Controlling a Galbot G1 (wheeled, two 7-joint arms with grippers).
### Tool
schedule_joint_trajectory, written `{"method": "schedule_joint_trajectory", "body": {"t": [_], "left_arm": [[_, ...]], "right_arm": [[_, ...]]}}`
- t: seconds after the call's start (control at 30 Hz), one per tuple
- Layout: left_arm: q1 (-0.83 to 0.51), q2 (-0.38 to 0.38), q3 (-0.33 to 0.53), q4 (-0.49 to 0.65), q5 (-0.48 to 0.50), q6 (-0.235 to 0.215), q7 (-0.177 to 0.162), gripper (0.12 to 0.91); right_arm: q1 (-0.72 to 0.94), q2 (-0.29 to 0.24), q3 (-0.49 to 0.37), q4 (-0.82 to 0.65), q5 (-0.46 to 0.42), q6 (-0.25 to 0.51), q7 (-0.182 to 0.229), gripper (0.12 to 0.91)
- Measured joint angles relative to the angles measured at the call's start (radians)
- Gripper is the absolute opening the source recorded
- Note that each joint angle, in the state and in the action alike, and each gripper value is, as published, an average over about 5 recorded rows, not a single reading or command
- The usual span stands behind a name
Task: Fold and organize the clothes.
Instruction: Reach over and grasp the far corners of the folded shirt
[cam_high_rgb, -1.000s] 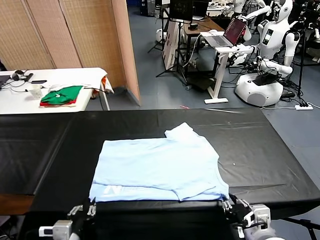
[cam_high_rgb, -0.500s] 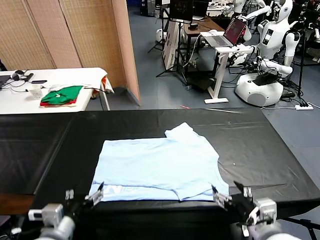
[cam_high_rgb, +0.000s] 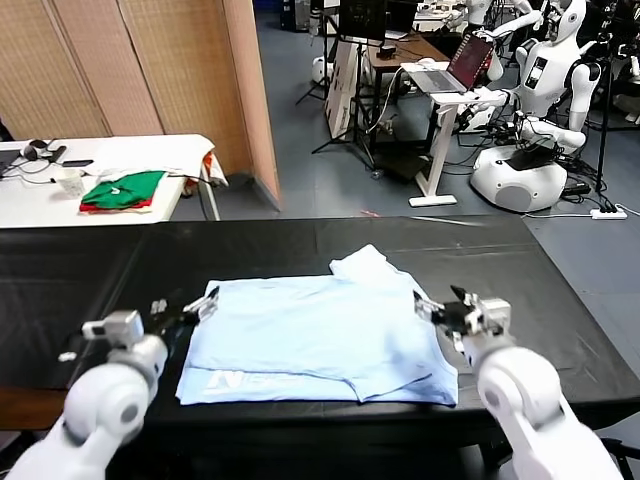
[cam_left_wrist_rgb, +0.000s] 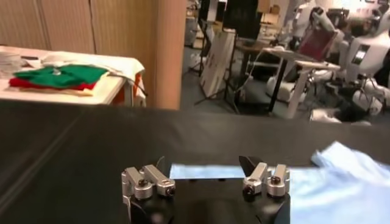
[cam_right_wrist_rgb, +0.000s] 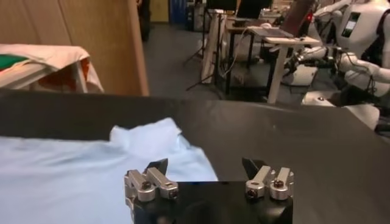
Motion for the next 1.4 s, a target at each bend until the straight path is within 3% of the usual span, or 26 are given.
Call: {"method": "schedule_joint_trajectory", "body": {"t": [0.27, 0.57, 0.97, 1.17, 1.4], "left_arm": [[-0.151, -0.001, 0.105, 0.163, -0.024, 0.034, 0.011, 0.907], [-0.191, 0.004, 0.131, 0.233, -0.042, 0.060, 0.031, 0.907], [-0.209, -0.005, 0.136, 0.287, -0.064, 0.077, 0.059, 0.897], [-0.217, -0.006, 0.146, 0.297, -0.044, 0.061, 0.075, 0.814], [-0.249, -0.014, 0.162, 0.334, -0.026, 0.041, 0.083, 0.772]], "right_arm": [[0.160, 0.045, -0.084, -0.204, -0.030, 0.000, -0.050, 0.907], [0.248, 0.082, -0.137, -0.331, -0.039, 0.000, -0.092, 0.907], [0.308, 0.124, -0.175, -0.449, -0.052, 0.000, -0.107, 0.853], [0.309, 0.132, -0.176, -0.470, -0.055, 0.001, -0.112, 0.827], [0.309, 0.141, -0.180, -0.481, -0.056, 0.002, -0.111, 0.816]]}}
